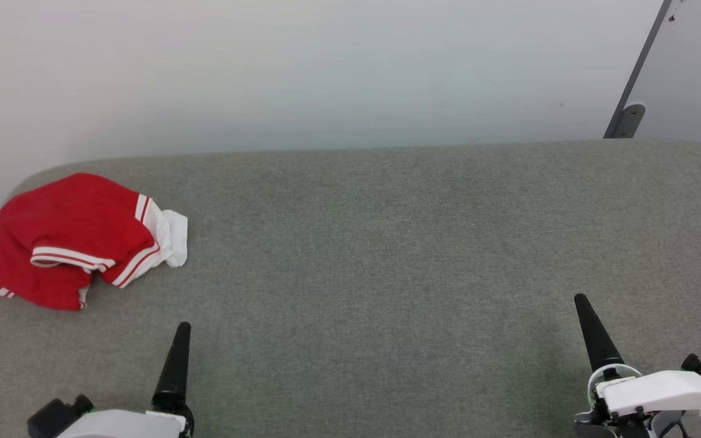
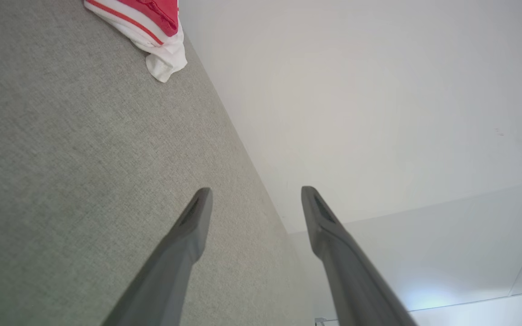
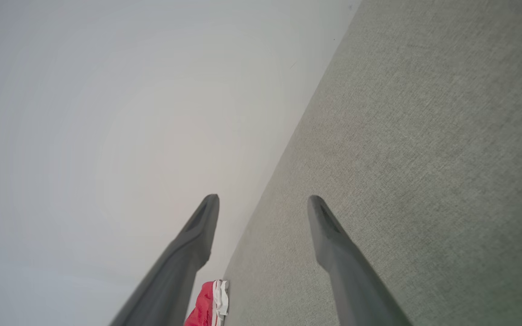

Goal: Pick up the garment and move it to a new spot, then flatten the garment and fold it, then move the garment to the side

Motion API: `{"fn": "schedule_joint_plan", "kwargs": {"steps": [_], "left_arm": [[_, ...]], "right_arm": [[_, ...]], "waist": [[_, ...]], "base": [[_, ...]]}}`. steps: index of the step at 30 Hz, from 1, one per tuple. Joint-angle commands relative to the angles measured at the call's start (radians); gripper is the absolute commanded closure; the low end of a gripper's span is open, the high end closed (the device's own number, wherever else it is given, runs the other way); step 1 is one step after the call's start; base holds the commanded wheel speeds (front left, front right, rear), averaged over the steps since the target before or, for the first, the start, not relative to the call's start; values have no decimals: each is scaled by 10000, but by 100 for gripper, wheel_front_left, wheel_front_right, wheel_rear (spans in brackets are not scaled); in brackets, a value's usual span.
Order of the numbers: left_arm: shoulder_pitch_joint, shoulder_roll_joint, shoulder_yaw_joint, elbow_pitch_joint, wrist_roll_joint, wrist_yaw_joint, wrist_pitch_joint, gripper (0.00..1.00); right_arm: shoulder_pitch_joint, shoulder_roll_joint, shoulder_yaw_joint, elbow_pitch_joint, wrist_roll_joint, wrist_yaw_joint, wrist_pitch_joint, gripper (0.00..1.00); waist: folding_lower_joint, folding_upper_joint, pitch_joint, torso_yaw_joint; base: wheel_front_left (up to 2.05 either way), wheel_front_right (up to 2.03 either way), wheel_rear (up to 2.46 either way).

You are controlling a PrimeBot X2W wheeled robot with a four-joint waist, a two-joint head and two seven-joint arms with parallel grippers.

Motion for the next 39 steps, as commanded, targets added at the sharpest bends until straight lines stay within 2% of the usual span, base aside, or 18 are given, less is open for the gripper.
{"fn": "schedule_joint_plan", "kwargs": {"steps": [1,21,39], "left_arm": [[-26,174,-80,-196,451,86,-113,0],[20,988,-646,-319,4511,704,-789,0],[487,1082,-70,-805,6929,491,-1272,0]], "right_arm": [[-289,-104,103,-45,-514,-2,-123,0],[-693,-116,132,569,-4310,-3,-734,0],[-952,-158,-30,1117,-7158,-5,-1030,0]], "waist": [[0,0,-2,-6],[0,0,-19,-43],[0,0,-136,-93]], "base": [[0,0,0],[0,0,0],[0,0,0]]}}
